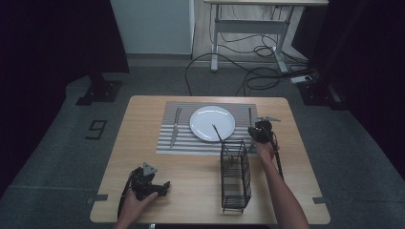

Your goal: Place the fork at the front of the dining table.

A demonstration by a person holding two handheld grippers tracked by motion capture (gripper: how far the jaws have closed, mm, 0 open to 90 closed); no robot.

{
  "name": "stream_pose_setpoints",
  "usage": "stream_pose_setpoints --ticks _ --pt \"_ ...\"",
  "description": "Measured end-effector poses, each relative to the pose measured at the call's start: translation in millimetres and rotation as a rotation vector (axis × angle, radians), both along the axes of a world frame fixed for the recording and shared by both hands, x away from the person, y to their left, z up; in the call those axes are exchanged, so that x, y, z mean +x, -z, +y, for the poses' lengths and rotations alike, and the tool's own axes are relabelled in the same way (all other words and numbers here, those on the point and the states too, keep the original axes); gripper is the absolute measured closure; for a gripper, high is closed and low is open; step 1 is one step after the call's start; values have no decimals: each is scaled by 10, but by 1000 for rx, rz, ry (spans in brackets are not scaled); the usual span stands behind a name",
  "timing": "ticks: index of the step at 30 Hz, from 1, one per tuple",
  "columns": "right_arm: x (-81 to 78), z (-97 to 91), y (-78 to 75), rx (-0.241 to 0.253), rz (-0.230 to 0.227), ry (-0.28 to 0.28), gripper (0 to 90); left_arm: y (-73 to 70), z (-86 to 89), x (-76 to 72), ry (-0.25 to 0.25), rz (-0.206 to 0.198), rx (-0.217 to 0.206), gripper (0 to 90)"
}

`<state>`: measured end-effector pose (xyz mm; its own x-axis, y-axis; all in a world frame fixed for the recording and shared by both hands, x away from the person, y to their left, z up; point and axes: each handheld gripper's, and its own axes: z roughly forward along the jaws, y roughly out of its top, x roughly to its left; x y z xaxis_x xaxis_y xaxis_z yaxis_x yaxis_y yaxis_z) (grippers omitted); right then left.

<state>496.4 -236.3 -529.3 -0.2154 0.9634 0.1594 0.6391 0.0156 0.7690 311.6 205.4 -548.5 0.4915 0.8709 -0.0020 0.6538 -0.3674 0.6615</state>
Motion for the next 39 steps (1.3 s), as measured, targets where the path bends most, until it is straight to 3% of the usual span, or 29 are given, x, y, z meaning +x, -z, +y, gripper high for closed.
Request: stream_pose_setpoints --ticks 8,9,20,39 --pt "62 36 40 -22 34 -1 864 0 0 0 0 0 0 0" --pt "76 58 48 -44 41 -3 864 0 0 0 0 0 0 0" --pt "127 56 142 -32 90 13 863 0 0 0 0 0 0 0" --pt "114 68 158 -37 80 16 857 0 1 0 1 0 1 0"
